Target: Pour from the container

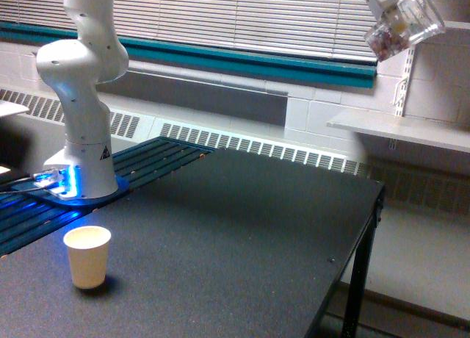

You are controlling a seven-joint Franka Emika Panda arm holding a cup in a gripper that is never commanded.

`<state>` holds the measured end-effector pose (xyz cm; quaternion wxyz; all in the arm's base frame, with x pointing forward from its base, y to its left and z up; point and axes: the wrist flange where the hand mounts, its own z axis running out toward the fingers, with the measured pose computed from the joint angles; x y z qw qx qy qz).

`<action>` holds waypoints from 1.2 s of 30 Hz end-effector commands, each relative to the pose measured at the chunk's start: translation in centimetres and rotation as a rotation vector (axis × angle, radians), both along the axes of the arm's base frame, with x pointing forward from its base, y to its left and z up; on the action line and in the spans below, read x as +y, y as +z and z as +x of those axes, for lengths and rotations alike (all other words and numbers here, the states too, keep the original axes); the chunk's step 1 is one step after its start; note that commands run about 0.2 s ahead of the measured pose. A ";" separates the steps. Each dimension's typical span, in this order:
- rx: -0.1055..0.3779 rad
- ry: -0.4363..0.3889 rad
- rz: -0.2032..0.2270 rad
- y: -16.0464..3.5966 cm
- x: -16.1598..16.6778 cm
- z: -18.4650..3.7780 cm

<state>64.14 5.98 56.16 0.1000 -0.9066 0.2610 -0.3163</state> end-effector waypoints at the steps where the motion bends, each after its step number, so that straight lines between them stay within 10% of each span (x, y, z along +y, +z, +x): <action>1: -0.054 -0.187 0.087 1.5 -9.9 -2.3; 9: -0.036 -0.288 0.143 0.5 -15.7 -6.4; 36: -0.126 -0.436 0.006 0.7 -32.1 -26.2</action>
